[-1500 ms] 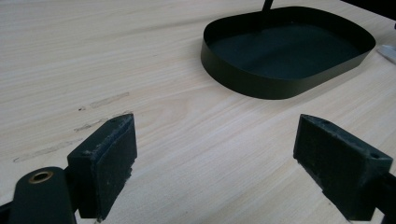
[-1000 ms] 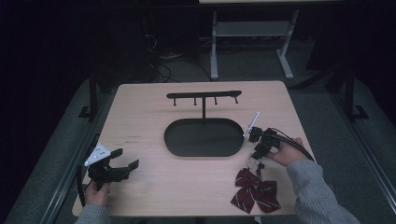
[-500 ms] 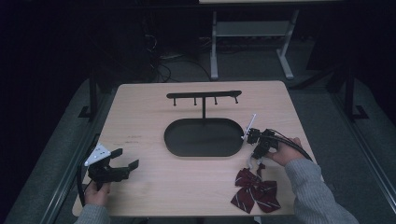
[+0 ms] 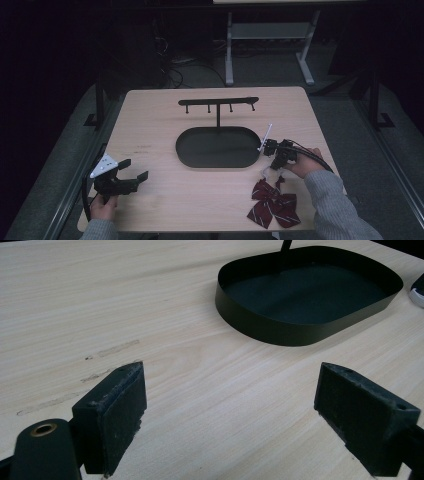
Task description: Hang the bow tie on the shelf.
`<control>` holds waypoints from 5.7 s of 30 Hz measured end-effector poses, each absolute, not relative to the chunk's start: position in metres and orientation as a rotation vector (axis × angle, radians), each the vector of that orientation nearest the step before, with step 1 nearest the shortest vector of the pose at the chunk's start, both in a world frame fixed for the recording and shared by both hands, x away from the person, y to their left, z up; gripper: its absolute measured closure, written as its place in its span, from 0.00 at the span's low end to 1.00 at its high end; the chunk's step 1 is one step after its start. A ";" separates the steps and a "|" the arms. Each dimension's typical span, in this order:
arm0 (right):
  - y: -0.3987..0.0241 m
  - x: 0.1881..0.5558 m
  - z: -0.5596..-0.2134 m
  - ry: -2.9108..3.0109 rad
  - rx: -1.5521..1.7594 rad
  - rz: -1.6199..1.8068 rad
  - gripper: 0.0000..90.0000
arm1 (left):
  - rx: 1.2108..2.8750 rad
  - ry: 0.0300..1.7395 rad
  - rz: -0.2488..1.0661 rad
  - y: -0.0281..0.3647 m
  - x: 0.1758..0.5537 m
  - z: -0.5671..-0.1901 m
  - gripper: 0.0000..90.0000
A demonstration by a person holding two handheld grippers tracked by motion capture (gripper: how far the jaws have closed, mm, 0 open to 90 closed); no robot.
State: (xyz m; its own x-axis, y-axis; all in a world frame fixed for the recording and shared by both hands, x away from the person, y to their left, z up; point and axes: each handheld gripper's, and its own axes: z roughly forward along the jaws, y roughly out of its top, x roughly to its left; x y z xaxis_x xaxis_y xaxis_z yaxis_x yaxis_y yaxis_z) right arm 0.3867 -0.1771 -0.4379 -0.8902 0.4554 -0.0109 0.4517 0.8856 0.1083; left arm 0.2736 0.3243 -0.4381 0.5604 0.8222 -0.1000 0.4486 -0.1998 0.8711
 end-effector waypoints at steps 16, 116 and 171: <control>-0.176 0.366 -0.409 2.994 0.642 0.338 0.98 | 1.846 1.041 0.488 0.323 0.273 -0.438 0.14; -0.087 0.395 -0.252 2.955 0.297 0.445 0.98 | 1.832 1.032 0.505 0.325 0.275 -0.436 0.14; -0.062 0.470 -0.236 2.968 0.420 0.385 0.98 | 1.824 1.035 0.500 0.329 0.275 -0.435 0.14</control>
State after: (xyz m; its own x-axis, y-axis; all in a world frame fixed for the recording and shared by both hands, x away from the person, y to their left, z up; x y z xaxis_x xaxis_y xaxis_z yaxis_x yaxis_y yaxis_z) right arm 0.4699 -0.0624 -0.2362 -0.9545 0.2868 -0.0815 0.2566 0.9292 0.2659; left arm 0.2748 0.3289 -0.4351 0.5588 0.8237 -0.0958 0.4368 -0.1943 0.8783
